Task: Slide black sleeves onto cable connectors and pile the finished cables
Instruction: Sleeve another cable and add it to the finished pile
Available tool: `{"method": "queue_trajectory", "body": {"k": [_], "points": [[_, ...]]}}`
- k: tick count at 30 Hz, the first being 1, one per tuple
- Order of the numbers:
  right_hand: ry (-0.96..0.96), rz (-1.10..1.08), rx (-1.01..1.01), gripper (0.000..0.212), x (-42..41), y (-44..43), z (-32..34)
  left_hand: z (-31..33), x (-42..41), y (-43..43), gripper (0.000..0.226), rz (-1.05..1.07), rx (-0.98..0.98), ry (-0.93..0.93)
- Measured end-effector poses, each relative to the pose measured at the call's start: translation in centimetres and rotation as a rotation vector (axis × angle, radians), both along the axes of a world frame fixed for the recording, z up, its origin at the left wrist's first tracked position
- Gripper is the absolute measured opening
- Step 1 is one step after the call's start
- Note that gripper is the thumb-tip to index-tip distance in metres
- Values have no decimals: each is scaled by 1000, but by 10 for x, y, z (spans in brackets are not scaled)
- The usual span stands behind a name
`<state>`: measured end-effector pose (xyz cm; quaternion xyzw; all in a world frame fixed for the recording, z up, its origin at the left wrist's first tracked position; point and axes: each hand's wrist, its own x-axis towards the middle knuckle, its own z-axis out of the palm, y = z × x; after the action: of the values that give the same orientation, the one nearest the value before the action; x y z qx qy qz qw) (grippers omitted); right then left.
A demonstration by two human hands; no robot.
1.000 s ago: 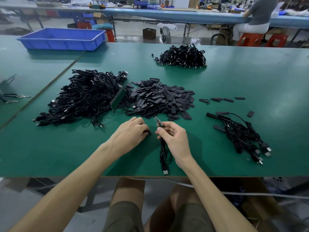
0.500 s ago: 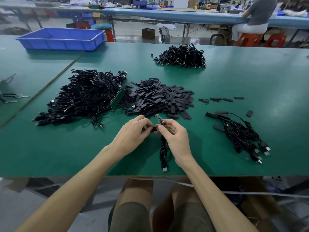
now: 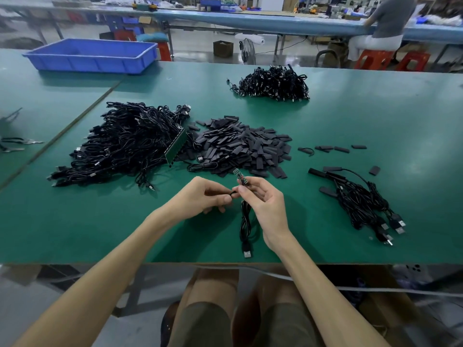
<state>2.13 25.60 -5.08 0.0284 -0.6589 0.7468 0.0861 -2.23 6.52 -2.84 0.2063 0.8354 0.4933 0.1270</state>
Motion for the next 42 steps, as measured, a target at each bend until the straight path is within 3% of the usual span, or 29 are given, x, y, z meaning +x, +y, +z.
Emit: {"method": "queue_trajectory", "body": {"k": [13,18,29,42], "points": [[-23,-26,35,24,0,-1,-3,3,2,-9,14,248,115,8],[-19,1,46,33,1,-1,-2,6,2,-16,9,250,75,32],[-3,76,193,30,5,-4,2,11,1,-23,14,195,47,12],[12,66,200,30,3,-3,-1,10,-1,-25,8,242,12,-15]]}}
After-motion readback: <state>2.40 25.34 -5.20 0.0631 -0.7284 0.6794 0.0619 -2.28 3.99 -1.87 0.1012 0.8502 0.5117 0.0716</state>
